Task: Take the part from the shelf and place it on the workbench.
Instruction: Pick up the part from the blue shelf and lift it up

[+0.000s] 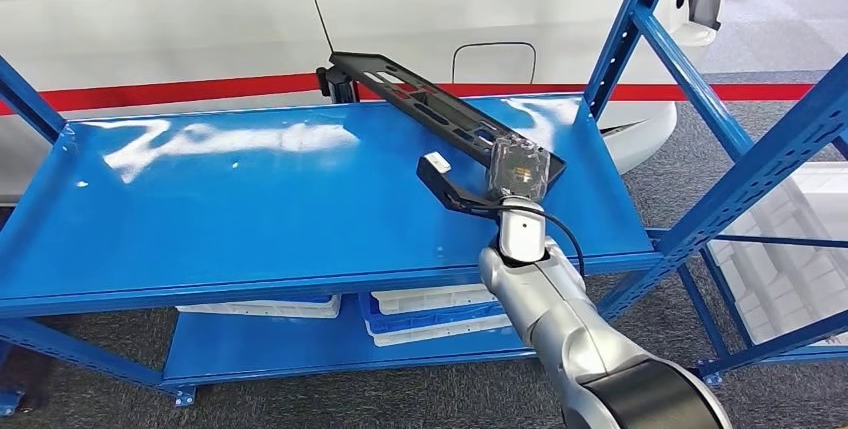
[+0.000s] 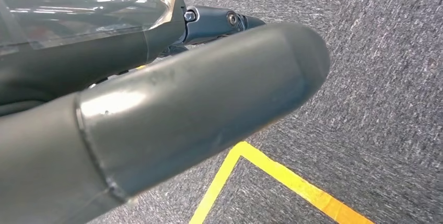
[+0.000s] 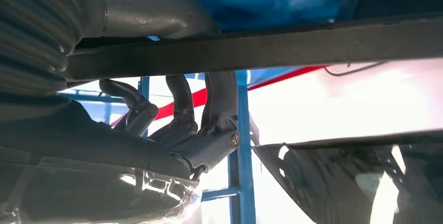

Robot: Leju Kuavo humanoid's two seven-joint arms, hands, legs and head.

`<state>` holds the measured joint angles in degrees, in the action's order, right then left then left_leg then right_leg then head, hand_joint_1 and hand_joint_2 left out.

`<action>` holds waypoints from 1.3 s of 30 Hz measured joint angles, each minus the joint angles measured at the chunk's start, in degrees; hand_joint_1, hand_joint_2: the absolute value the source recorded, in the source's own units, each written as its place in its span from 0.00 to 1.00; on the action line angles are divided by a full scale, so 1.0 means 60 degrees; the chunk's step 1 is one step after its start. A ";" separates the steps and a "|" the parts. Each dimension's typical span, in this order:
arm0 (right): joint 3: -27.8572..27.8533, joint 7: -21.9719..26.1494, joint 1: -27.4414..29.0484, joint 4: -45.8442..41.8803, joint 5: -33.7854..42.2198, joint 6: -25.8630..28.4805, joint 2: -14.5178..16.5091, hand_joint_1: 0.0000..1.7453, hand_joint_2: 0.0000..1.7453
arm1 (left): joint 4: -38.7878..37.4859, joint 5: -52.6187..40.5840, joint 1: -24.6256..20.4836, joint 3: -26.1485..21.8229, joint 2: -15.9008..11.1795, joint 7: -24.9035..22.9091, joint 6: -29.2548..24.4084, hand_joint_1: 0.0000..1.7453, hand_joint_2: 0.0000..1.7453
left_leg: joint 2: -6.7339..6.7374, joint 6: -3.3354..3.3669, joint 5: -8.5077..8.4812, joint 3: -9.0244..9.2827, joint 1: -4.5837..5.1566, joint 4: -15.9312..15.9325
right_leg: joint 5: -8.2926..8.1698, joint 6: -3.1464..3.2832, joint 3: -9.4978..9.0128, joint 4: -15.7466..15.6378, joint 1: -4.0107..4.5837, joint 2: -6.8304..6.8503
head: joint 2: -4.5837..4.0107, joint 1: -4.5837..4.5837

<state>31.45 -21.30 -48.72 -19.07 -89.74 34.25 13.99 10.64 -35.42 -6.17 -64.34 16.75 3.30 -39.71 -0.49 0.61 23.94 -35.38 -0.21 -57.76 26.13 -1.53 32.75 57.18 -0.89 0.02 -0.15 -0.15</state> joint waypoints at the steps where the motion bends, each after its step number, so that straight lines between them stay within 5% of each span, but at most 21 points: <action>1: -0.0046 0.0036 0.0023 -0.0019 0.0017 0.0079 0.0015 1.00 1.00 | 0.0000 0.0012 0.0000 -0.0001 -0.0004 0.0025 0.0005 0.00 0.00 | 0.0000 0.0000 0.0000 0.0000 0.0000 0.0000 | 0.0000 0.0000 0.0000 0.0000 0.0000 0.0000 | 0.0000 -0.0001; 6: -0.0189 0.0088 0.0096 -0.0087 0.0040 0.0219 0.0053 1.00 1.00 | 0.0001 0.0054 0.0002 -0.0008 -0.0022 0.0204 0.0170 0.00 0.00 | -0.0001 0.0000 0.0000 -0.0001 0.0000 0.0000 | 0.0000 0.0000 0.0000 0.0000 0.0000 0.0000 | 0.0001 -0.0001; 16: -0.0544 0.1044 0.0644 -0.1609 -0.0036 0.0853 0.0102 1.00 1.00 | 0.0000 0.0367 0.0000 -0.0051 -0.0097 0.2258 0.1496 0.00 0.00 | 0.0001 0.0000 0.0000 -0.0007 0.0000 0.0000 | 0.0000 0.0000 0.0008 0.0000 0.0000 0.0000 | 0.0002 0.0000; 36: -0.1251 0.2777 0.1624 -0.4790 0.0104 0.0864 0.0441 1.00 1.00 | 0.0000 0.0196 -0.0045 -0.0217 -0.0114 0.3023 0.2903 0.00 0.00 | 0.0003 -0.0001 0.0000 -0.0017 -0.0001 0.0001 | 0.0002 0.0002 0.0019 0.0001 0.0000 -0.0001 | 0.0000 0.0001; 39: -0.1275 0.2989 0.1766 -0.5192 0.0212 0.0864 0.0496 1.00 1.00 | 0.0000 0.0079 -0.0048 -0.0201 -0.0117 0.2953 0.2734 0.00 0.75 | 0.0005 -0.0001 0.0001 -0.0018 0.0000 0.0002 | 0.0002 0.0002 0.0021 0.0001 0.0000 -0.0002 | 0.0000 0.0000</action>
<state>23.80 -3.37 -38.12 -50.23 -88.47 39.43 16.97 10.64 -34.95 -6.46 -65.54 16.05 21.02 -23.31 -0.46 0.61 23.95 -35.49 -0.21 -57.75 26.14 -1.52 32.87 57.19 -0.89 0.00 -0.15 -0.15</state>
